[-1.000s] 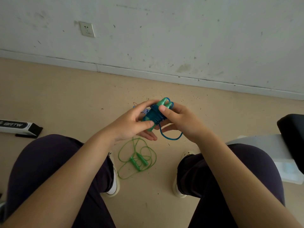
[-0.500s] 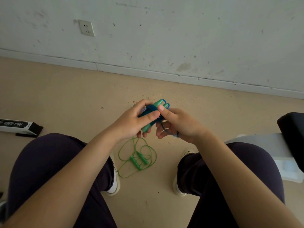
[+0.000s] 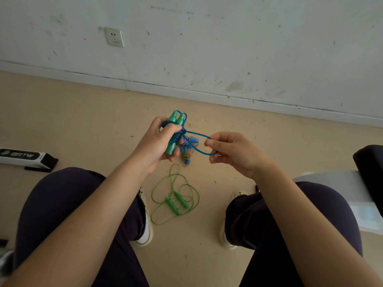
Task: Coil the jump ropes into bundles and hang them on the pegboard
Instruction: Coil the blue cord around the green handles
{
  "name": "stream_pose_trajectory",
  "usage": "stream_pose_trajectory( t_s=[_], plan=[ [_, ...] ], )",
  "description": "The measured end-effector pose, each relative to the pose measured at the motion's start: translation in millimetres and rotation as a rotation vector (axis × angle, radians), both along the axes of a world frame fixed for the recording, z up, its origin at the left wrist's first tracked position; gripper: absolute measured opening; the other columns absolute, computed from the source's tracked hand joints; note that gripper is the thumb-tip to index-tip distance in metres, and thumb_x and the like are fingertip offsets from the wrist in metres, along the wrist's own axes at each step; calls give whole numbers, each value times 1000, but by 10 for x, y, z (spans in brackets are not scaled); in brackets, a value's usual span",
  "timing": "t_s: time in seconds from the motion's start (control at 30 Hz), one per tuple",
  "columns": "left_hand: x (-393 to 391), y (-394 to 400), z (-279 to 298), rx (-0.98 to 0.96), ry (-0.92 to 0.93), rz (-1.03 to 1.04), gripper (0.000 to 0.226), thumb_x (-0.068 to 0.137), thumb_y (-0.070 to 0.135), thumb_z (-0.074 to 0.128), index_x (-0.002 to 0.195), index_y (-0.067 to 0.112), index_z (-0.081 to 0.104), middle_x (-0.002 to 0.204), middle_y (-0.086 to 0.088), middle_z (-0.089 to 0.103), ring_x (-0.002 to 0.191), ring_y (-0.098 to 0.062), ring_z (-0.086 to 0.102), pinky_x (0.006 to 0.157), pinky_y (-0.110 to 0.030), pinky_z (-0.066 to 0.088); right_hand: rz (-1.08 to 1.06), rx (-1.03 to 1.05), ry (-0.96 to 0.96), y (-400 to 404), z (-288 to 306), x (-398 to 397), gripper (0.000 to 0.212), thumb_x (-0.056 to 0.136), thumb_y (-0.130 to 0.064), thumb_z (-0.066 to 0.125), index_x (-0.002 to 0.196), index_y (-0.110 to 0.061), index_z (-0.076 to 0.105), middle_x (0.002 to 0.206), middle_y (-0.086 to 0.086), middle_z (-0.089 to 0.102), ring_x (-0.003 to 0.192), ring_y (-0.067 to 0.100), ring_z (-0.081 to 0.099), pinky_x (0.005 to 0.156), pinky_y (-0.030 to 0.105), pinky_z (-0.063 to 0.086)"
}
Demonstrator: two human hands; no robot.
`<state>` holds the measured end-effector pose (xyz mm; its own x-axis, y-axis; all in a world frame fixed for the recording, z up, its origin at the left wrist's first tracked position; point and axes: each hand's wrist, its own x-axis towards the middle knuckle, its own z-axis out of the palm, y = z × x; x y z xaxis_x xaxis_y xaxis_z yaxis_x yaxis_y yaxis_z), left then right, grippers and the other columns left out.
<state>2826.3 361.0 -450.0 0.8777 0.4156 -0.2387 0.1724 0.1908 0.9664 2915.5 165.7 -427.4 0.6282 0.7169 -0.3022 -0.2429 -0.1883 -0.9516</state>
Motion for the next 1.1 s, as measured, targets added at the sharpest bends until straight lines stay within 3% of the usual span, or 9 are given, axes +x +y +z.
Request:
stream_pose_trajectory(
  t_s=[0.17,0.4,0.5,0.63,0.77,0.83,0.9,1.0,1.1],
  plan=[
    [-23,0,-29,-21,-52,121,35,67,54,79,88,36,57,69,-4,66,45,-19,52,41,-27,39,-30,86,33,1,-8,3,22,80,-29,72,78,-9,63,73,-1,68,76,14,65,75,26,57],
    [-6,-89,-31,40,-16,180,31,85,38,75,101,21,54,85,-7,70,44,-18,53,40,-27,37,-103,397,30,70,28,-27,23,86,-14,63,64,-16,65,91,9,67,95,23,64,102,38,45],
    [-10,-91,-29,49,-20,190,30,85,37,75,101,22,55,75,2,70,44,-18,54,40,-27,38,-102,347,26,78,49,-25,23,87,-18,62,64,-17,61,70,4,65,70,19,62,78,30,54],
    [-23,-88,16,31,-89,208,28,79,39,74,98,26,58,76,2,68,45,-18,54,40,-27,38,-146,40,-109,83,35,3,14,91,-16,66,79,-11,59,65,4,52,47,14,42,50,24,37],
    [-46,-93,64,-14,-150,155,31,77,40,75,103,26,63,103,-16,71,44,-19,52,41,-27,37,-39,-217,-208,105,-3,-52,19,94,-28,62,112,-21,68,83,6,68,45,6,36,46,21,30],
    [-51,-103,57,4,-151,147,33,75,41,76,102,25,65,98,-17,70,44,-19,52,40,-26,36,37,-248,-259,119,23,-94,23,98,-35,56,104,-22,74,82,4,72,45,3,35,44,17,30],
    [-42,-92,35,13,-139,177,32,76,40,75,101,22,65,83,-8,70,43,-19,53,38,-26,36,77,-230,-285,119,50,-107,35,101,-38,50,93,-16,75,63,4,61,44,5,33,44,15,30],
    [-19,-86,-6,46,-105,200,31,78,39,75,99,18,65,67,6,67,42,-18,54,36,-25,36,93,-215,-372,117,74,-135,41,102,-34,48,80,-5,66,50,-6,44,46,5,33,48,16,31],
    [-11,-79,-61,152,-47,144,29,81,37,75,100,17,65,67,4,69,45,-19,58,36,-26,37,150,-157,-417,115,78,-173,40,103,-26,49,69,-5,55,51,-14,44,48,1,36,51,12,32]
  ],
)
